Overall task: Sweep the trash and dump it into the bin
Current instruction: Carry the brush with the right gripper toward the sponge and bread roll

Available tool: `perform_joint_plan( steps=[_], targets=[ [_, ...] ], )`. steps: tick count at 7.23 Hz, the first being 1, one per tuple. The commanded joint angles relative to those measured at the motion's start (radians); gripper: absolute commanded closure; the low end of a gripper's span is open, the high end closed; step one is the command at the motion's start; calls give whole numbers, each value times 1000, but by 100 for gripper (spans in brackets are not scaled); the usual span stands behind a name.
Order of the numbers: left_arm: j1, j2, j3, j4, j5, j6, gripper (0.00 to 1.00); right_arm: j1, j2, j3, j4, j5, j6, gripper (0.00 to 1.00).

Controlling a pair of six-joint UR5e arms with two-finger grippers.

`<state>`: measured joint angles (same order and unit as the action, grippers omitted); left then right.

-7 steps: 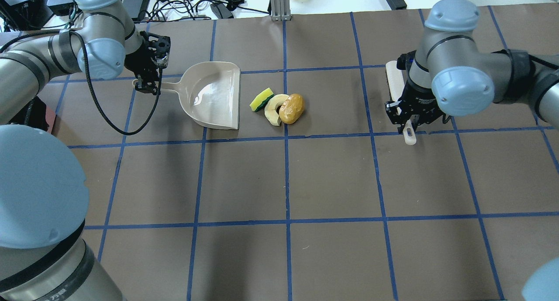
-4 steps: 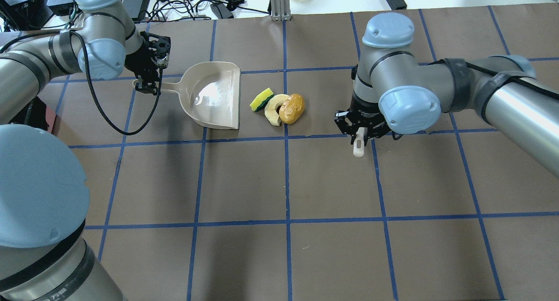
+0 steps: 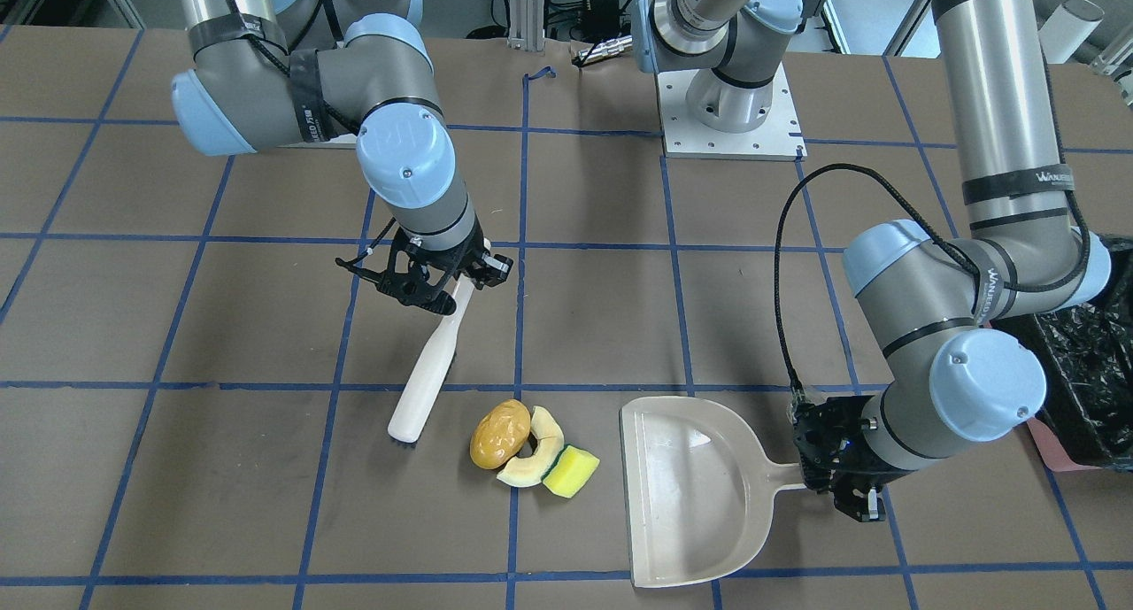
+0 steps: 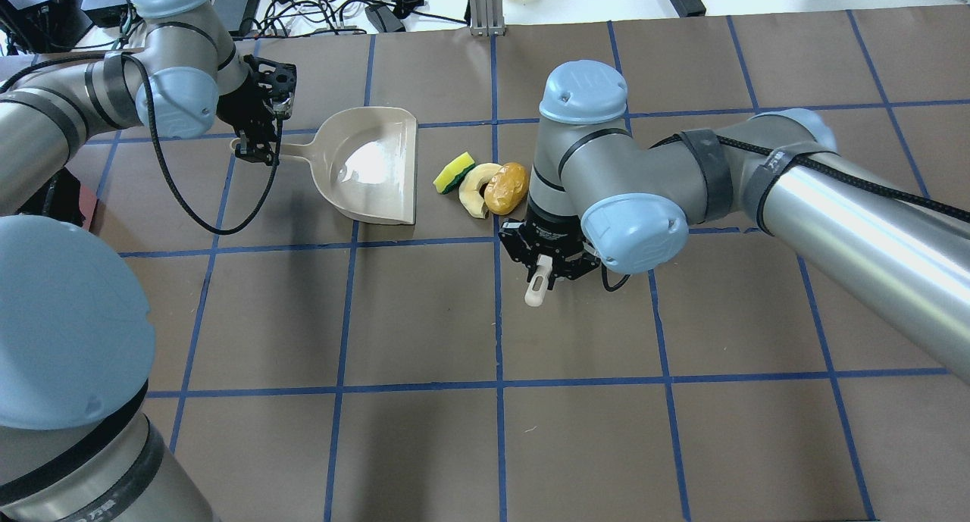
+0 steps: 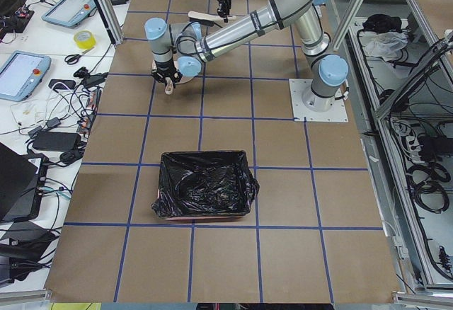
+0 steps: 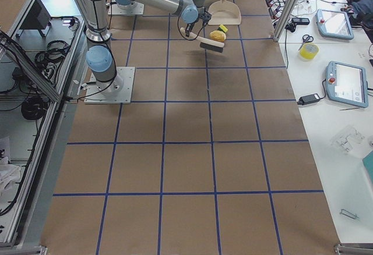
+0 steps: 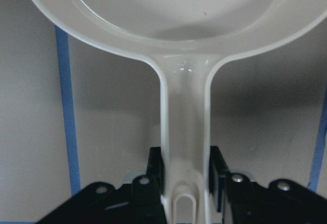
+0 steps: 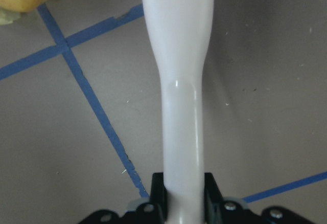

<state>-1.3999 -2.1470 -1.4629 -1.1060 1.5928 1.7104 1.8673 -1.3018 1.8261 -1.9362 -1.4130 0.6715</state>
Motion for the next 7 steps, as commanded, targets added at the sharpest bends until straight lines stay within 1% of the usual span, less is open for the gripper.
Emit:
perform_joint_plan(
  steps=[1, 2, 4, 7],
  targets=[
    [-1, -1, 1, 0, -4, 0, 86, 33, 38, -39, 2, 48, 19, 100],
    [-1, -1, 1, 0, -5, 0, 86, 50, 74, -88, 3, 46, 31, 100],
    [-1, -1, 1, 0, -5, 0, 86, 73, 151, -131, -6, 51, 37, 100],
    [-1, -1, 1, 0, -7, -2, 86, 75, 185, -192, -6, 61, 42, 100]
  ],
)
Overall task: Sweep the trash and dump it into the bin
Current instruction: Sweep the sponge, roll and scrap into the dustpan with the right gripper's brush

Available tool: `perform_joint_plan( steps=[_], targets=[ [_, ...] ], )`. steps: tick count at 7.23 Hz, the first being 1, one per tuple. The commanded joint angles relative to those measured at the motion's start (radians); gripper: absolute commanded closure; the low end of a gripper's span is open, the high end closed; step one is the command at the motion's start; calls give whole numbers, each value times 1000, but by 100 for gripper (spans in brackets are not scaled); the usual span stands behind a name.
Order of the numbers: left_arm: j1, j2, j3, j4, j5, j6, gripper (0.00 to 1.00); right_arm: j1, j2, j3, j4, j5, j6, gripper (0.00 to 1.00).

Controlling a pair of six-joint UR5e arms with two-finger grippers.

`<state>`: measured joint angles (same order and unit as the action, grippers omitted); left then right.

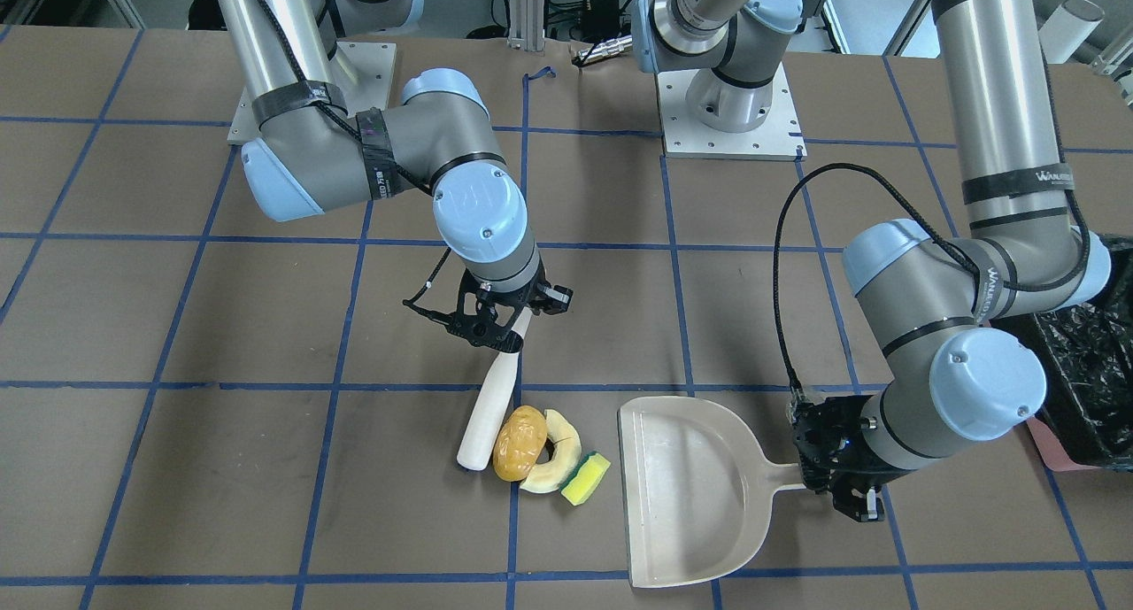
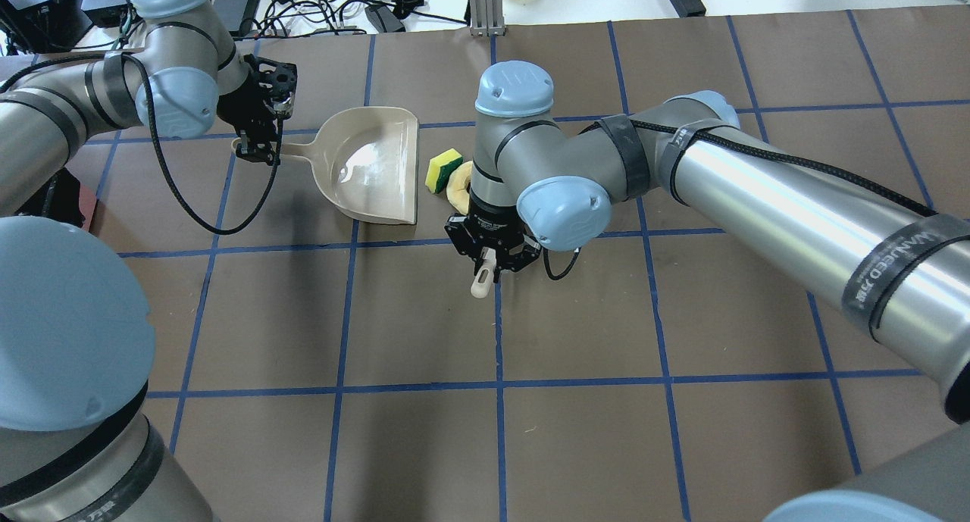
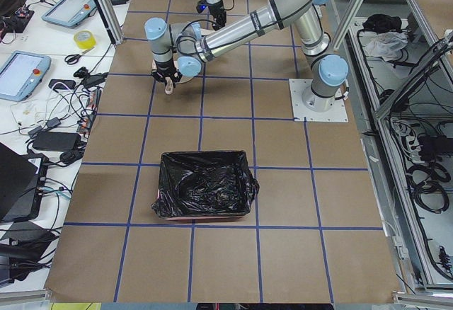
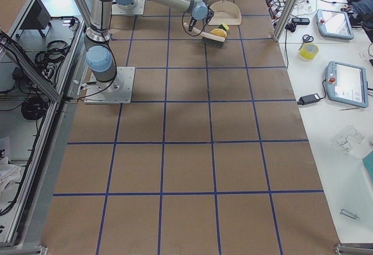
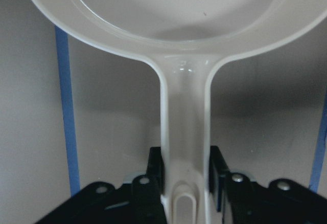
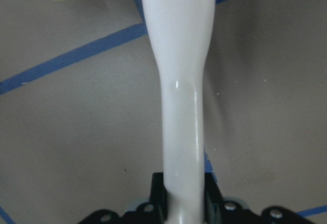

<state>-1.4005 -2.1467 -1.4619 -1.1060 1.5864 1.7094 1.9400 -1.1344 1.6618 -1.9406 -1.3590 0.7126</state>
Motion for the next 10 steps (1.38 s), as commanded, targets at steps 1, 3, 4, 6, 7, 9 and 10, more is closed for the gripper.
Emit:
perform_joint_plan(
  steps=[1, 3, 4, 6, 7, 9, 10],
  targets=[
    [0, 1, 0, 0, 0, -1, 86, 4, 44, -65, -14, 39, 1, 100],
    [0, 1, 0, 0, 0, -1, 86, 36, 105, -164, -12, 38, -10, 100],
    [0, 1, 0, 0, 0, -1, 86, 49, 136, -194, -15, 38, -28, 100],
    [0, 1, -2, 0, 0, -1, 86, 83, 172, -246, -29, 41, -112, 100],
    [0, -1, -2, 0, 0, -1, 86, 92, 191, -276, -47, 73, -166, 100],
    [0, -1, -2, 0, 0, -1, 86, 126, 229, -321, -85, 119, -203, 100],
    [0, -1, -2, 0, 0, -1, 86, 140, 232, -327, -122, 129, -197, 100]
  ],
)
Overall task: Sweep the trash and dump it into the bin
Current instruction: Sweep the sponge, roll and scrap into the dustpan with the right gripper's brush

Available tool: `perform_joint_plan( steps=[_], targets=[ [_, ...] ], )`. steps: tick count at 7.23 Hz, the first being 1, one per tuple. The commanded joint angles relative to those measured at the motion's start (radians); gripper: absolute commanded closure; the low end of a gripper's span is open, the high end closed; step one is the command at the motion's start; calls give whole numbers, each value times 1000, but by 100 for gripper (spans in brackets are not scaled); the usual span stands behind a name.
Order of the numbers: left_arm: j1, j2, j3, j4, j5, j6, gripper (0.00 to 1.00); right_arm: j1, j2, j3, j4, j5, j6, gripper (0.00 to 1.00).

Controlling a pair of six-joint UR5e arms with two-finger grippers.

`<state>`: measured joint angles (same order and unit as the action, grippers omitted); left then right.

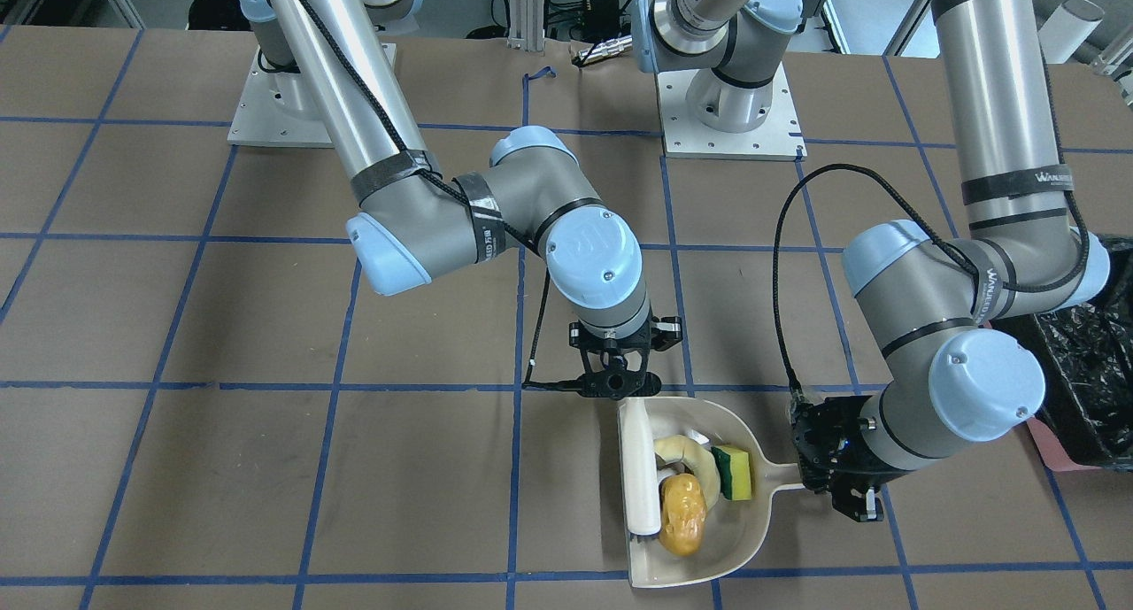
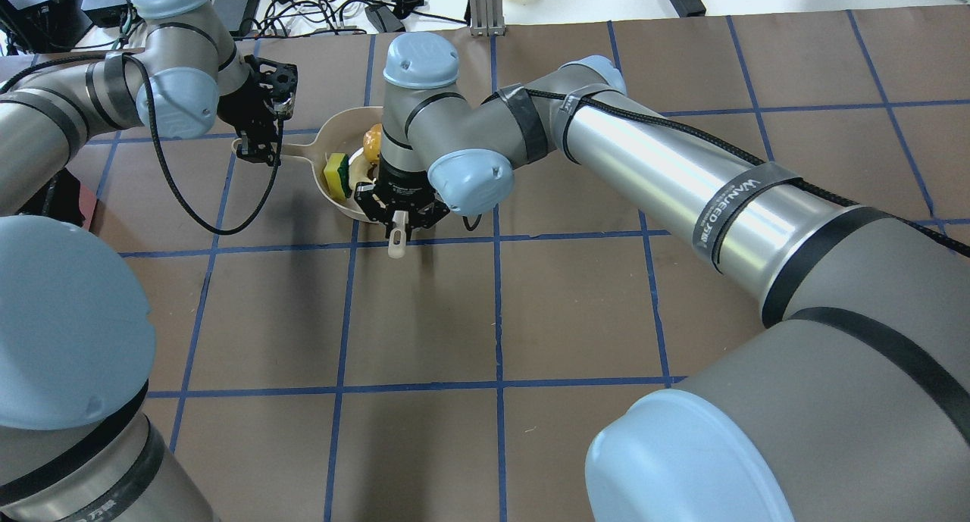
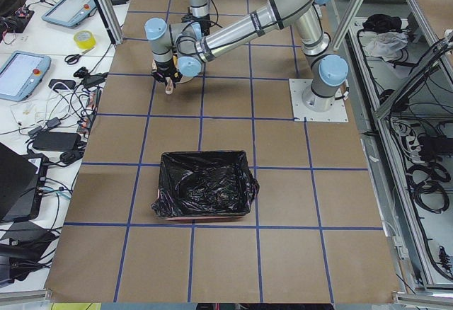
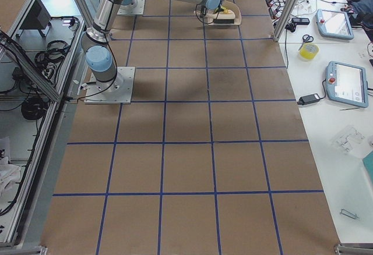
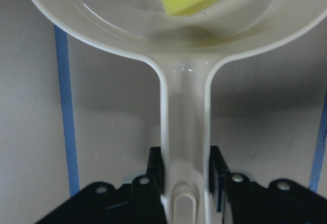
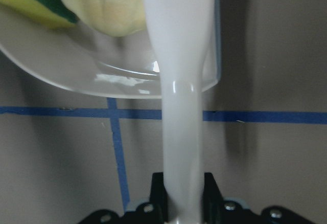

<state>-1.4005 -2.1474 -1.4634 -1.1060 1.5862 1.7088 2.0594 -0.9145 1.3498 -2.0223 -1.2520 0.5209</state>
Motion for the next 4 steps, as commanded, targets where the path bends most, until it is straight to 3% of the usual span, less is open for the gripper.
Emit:
perform_joint_plan(
  steps=[1, 3, 4],
  targets=[
    [0, 0, 0, 0, 0, 0, 86, 28, 11, -17, -65, 52, 4, 100],
    [0, 1, -2, 2, -2, 3, 86, 25, 16, -14, -61, 19, -7, 100],
    [0, 1, -2, 2, -2, 6, 86, 25, 16, -11, -26, -45, -16, 100]
  ],
)
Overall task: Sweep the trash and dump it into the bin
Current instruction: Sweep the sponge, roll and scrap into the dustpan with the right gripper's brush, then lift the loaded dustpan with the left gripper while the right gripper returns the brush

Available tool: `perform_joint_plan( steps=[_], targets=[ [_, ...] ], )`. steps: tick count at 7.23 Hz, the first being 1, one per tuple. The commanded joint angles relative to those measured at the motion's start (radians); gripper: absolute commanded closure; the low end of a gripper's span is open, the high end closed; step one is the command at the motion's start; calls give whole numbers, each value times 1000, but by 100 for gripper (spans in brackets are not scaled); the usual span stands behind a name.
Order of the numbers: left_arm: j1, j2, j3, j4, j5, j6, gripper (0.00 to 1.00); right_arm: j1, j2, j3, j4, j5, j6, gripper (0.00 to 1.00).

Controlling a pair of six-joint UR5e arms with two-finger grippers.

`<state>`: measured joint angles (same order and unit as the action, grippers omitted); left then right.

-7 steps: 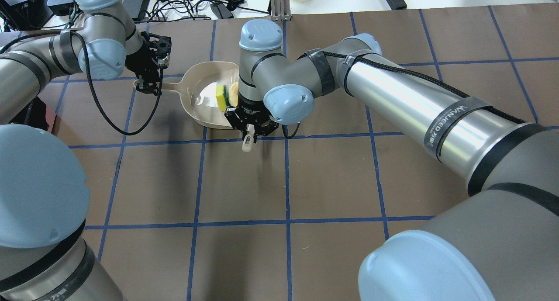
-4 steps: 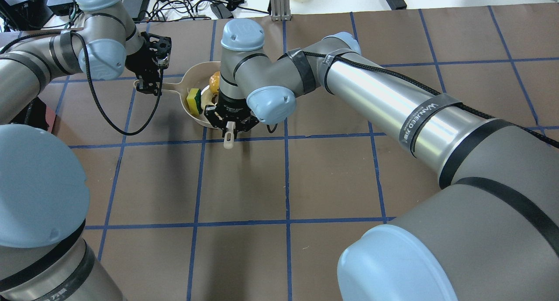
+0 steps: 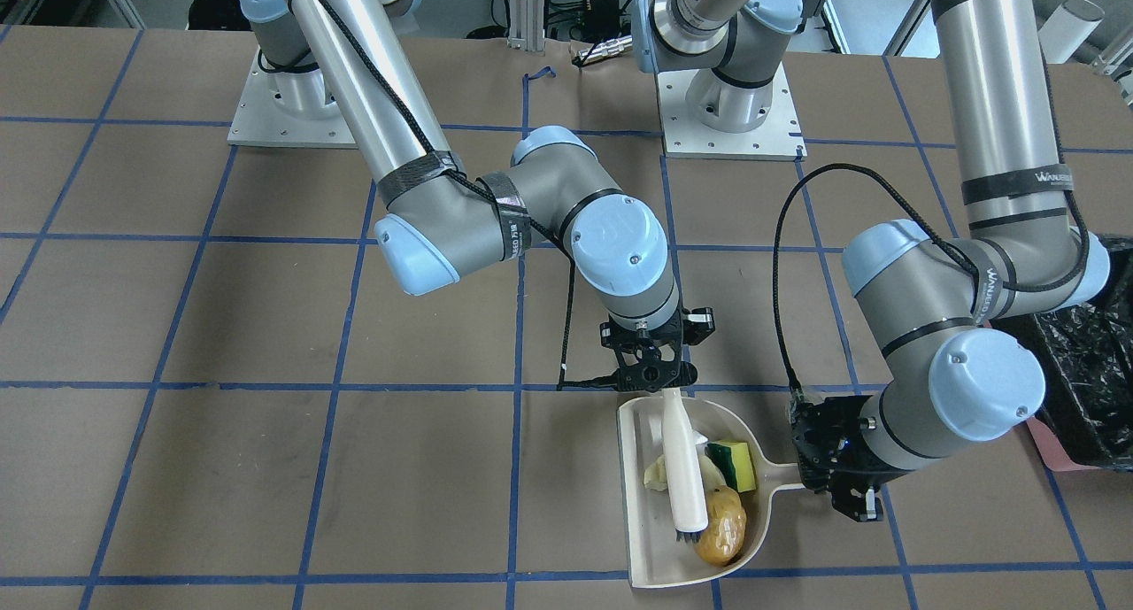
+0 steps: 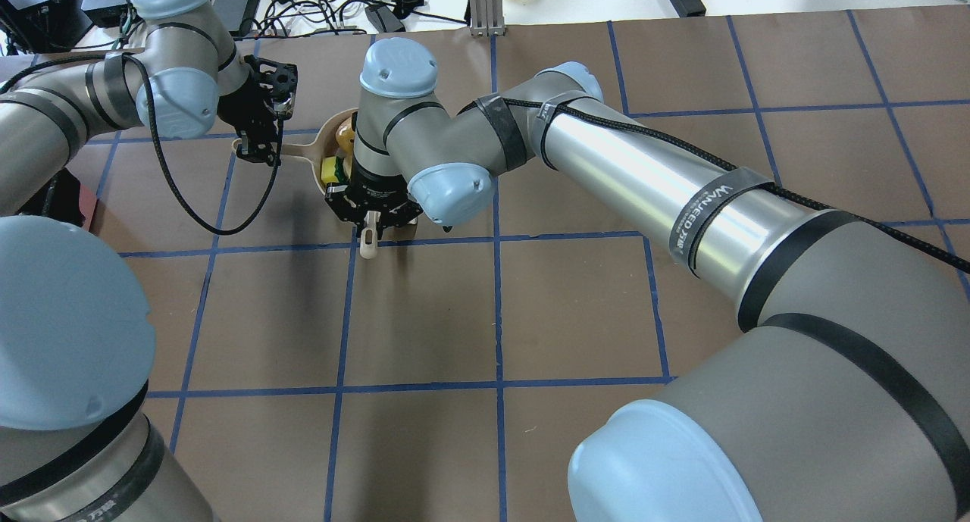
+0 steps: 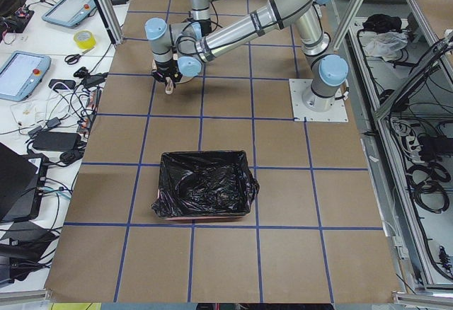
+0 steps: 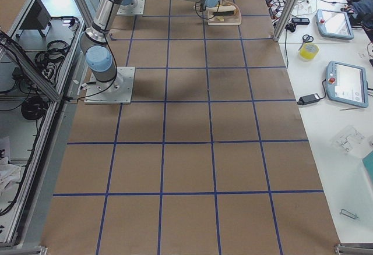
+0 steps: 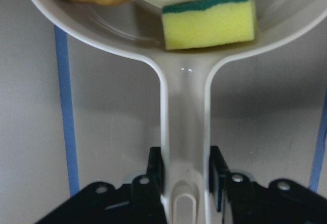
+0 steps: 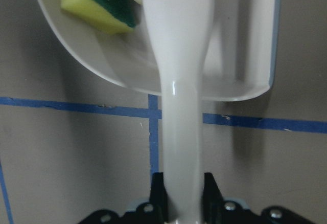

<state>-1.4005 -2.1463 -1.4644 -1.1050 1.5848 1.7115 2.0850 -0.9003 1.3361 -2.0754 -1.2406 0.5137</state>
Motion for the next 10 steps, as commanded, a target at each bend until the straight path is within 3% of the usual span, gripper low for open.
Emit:
perform_joint_plan(
  steps=[1, 6, 7, 10],
  targets=[
    [0, 0, -1, 1, 0, 3, 86, -6, -5, 3, 99, -106, -49, 100],
    [0, 2, -2, 1, -20, 5, 88, -32, -28, 5, 190, -202, -60, 100],
    [12, 5, -5, 1, -66, 10, 90, -69, -58, 6, 225, -207, -57, 100],
    [23, 16, -1, -9, -74, 13, 99, -210, -140, 63, 276, -247, -110, 100]
  ],
)
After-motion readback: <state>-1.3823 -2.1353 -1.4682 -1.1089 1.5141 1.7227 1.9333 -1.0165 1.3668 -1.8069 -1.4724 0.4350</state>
